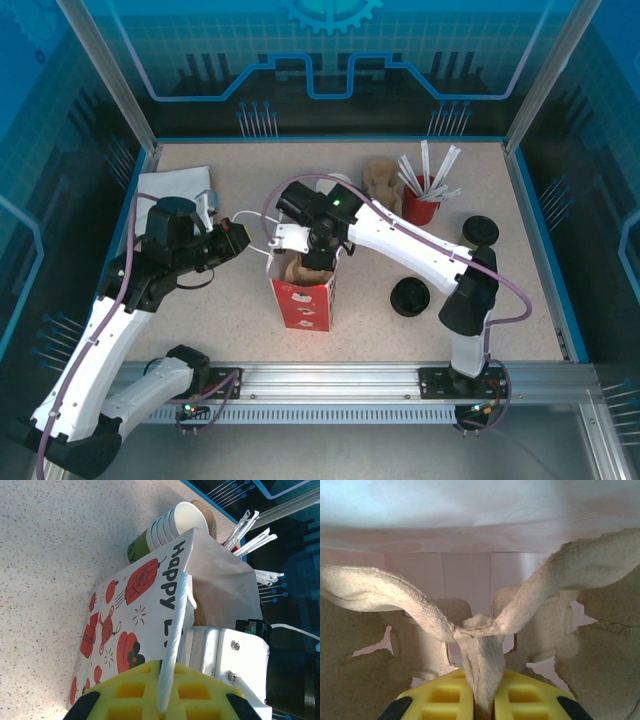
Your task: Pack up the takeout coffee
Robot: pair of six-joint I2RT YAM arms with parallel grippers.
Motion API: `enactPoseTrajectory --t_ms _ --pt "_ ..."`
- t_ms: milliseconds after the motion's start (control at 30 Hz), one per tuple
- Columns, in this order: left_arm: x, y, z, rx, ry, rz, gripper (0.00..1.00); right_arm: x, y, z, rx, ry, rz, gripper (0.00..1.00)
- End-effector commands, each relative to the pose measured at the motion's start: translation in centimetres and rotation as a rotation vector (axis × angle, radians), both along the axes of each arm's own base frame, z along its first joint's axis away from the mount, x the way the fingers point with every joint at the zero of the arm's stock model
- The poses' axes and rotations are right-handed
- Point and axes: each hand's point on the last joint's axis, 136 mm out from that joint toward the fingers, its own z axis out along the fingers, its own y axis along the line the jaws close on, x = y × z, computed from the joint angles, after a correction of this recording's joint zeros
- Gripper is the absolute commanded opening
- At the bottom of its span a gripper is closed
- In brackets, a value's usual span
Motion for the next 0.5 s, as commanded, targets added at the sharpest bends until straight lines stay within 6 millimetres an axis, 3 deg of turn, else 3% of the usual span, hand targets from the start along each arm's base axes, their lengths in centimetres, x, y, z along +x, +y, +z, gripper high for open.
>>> enactPoseTrajectory --t_ms 0,333,467 --pt "-0.2 0.7 0.3 0.009 -0.004 0.037 0.0 -0.3 -1.8 -0.2 -0.036 0.026 -0.013 0.13" --pt "-0.2 0.6 0.6 0.005 -0.018 0.033 0.0 -0.2 -2.1 -0.7 -0.044 0.03 -0.025 0.13" --pt "0.0 -0.4 1.6 -0.032 -0.057 -0.017 0.0 0.0 -2.0 -1.2 -0.071 0.039 -0.016 0.13"
